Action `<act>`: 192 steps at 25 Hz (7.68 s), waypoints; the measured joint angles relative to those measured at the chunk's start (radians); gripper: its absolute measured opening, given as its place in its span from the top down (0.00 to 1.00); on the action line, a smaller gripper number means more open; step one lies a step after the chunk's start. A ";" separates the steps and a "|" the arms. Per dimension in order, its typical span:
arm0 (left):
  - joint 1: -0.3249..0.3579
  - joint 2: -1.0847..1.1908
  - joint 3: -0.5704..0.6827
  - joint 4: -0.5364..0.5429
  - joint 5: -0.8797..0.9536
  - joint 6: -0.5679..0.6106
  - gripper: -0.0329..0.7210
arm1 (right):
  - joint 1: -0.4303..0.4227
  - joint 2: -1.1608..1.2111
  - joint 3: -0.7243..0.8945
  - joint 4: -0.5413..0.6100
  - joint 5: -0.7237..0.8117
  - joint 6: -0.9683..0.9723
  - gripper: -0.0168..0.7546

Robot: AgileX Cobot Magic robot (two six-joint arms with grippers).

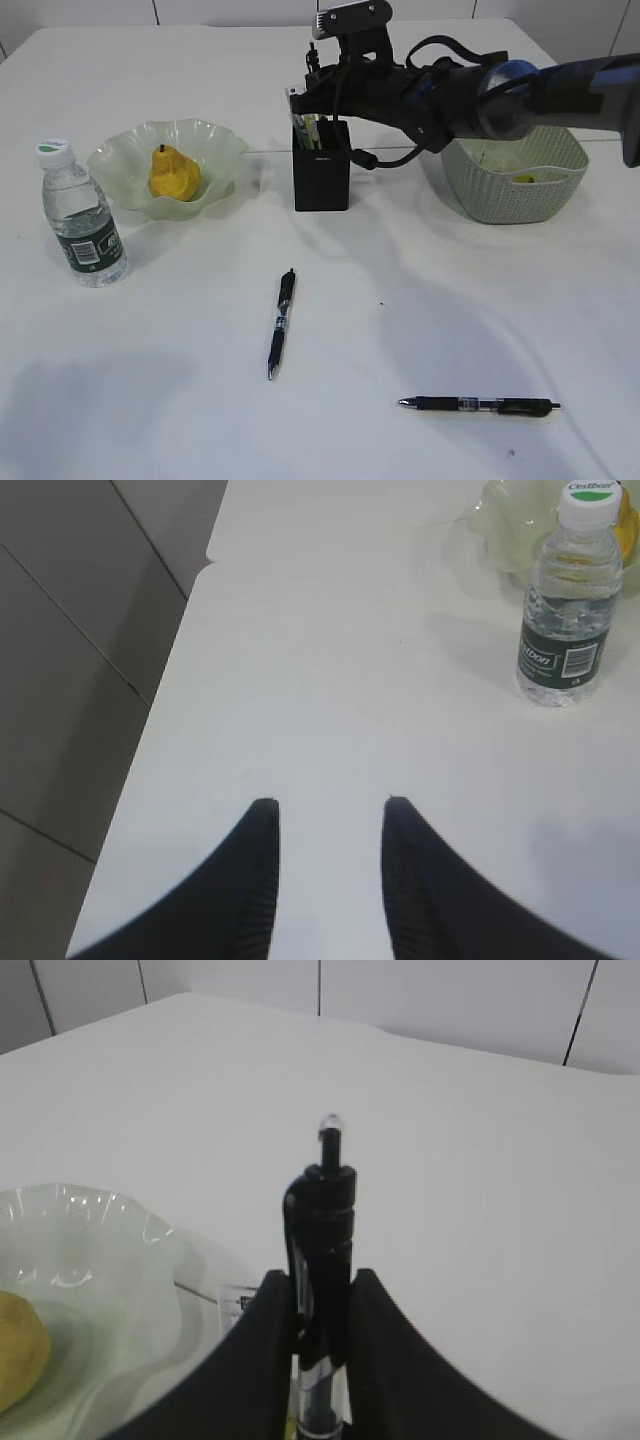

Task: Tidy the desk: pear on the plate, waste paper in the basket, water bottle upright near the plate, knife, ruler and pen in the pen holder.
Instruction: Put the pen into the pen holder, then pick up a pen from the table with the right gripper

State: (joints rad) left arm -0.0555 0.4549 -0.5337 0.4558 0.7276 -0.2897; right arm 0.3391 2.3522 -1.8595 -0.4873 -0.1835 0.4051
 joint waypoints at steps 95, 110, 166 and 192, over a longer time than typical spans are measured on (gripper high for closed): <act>0.000 0.000 0.000 -0.001 0.145 0.000 0.64 | 0.120 -0.286 0.000 0.750 1.374 0.134 0.59; 0.000 0.000 0.000 -0.001 0.147 0.000 0.64 | 0.217 -0.119 -0.065 0.723 1.334 0.158 0.59; 0.000 0.000 0.000 -0.001 0.175 0.000 0.64 | 0.223 -0.049 -0.127 0.600 1.213 0.177 0.49; 0.000 0.000 0.000 -0.001 0.174 0.000 0.64 | 0.258 0.041 -0.134 0.572 1.293 0.184 0.49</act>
State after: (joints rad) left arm -0.0555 0.4549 -0.5337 0.4549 0.9012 -0.2897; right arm 0.5969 2.3931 -1.9938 0.0845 1.1098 0.5886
